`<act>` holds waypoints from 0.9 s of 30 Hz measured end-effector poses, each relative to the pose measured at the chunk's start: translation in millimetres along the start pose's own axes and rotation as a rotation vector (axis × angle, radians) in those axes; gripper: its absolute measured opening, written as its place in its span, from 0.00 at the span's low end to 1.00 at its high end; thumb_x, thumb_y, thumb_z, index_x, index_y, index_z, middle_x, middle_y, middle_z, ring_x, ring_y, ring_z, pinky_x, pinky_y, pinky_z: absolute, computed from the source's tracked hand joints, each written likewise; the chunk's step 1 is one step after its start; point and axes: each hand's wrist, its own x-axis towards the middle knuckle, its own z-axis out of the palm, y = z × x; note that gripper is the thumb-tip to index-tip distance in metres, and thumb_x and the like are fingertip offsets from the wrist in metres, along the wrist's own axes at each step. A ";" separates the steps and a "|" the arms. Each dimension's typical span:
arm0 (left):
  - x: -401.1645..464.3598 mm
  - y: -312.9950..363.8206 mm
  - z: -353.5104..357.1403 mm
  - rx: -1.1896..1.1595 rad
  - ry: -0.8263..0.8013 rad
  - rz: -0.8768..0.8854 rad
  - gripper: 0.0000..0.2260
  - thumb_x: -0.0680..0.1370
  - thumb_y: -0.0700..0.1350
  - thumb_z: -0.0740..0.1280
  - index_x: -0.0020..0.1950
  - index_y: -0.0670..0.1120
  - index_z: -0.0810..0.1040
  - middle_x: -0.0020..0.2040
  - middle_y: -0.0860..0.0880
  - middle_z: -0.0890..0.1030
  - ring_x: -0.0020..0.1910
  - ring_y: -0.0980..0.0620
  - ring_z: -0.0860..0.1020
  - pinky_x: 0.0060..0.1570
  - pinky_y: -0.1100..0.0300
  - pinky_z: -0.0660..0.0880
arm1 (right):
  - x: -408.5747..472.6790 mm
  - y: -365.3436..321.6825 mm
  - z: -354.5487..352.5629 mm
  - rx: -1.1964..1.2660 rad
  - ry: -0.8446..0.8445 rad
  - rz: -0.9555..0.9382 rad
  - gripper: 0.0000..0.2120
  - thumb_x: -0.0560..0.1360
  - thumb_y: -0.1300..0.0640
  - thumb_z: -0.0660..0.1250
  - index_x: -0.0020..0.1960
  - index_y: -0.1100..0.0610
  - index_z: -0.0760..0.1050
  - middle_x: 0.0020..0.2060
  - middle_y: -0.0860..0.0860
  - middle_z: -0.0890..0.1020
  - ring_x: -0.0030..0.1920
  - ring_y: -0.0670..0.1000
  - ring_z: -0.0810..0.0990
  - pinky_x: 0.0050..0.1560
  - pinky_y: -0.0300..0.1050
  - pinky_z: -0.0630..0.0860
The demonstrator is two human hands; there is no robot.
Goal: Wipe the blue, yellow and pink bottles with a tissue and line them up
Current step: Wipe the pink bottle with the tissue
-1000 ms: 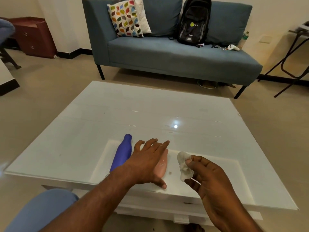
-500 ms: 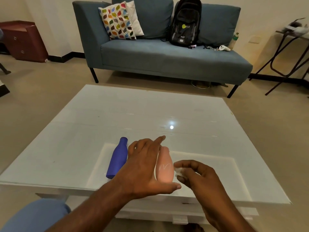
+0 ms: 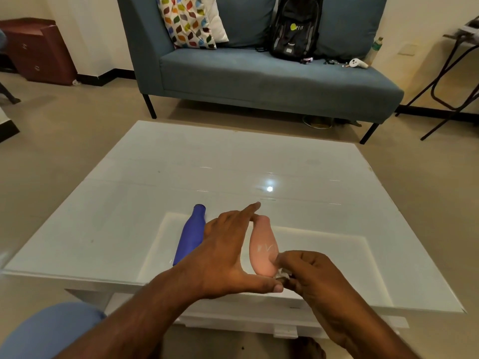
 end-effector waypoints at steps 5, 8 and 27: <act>-1.6 0.0 -1.3 -0.040 0.001 0.030 0.52 0.61 0.74 0.74 0.70 0.78 0.37 0.65 0.84 0.47 0.68 0.69 0.55 0.70 0.62 0.59 | -1.9 0.7 -0.1 0.001 0.003 0.005 0.15 0.80 0.49 0.68 0.43 0.57 0.85 0.35 0.47 0.87 0.45 0.53 0.86 0.50 0.41 0.83; -0.1 0.4 -4.1 -0.029 0.021 0.031 0.54 0.61 0.73 0.75 0.76 0.71 0.43 0.73 0.72 0.55 0.67 0.68 0.57 0.69 0.61 0.62 | 1.9 5.2 -7.0 -0.031 0.162 -0.132 0.11 0.79 0.46 0.69 0.47 0.50 0.87 0.42 0.43 0.89 0.48 0.48 0.88 0.52 0.41 0.82; -2.6 3.3 1.7 -0.096 0.099 0.165 0.51 0.61 0.70 0.77 0.78 0.62 0.56 0.71 0.65 0.67 0.70 0.64 0.66 0.73 0.51 0.66 | -5.7 11.0 -23.5 -0.458 0.046 -0.936 0.05 0.70 0.59 0.76 0.46 0.54 0.87 0.46 0.43 0.83 0.49 0.48 0.84 0.47 0.33 0.77</act>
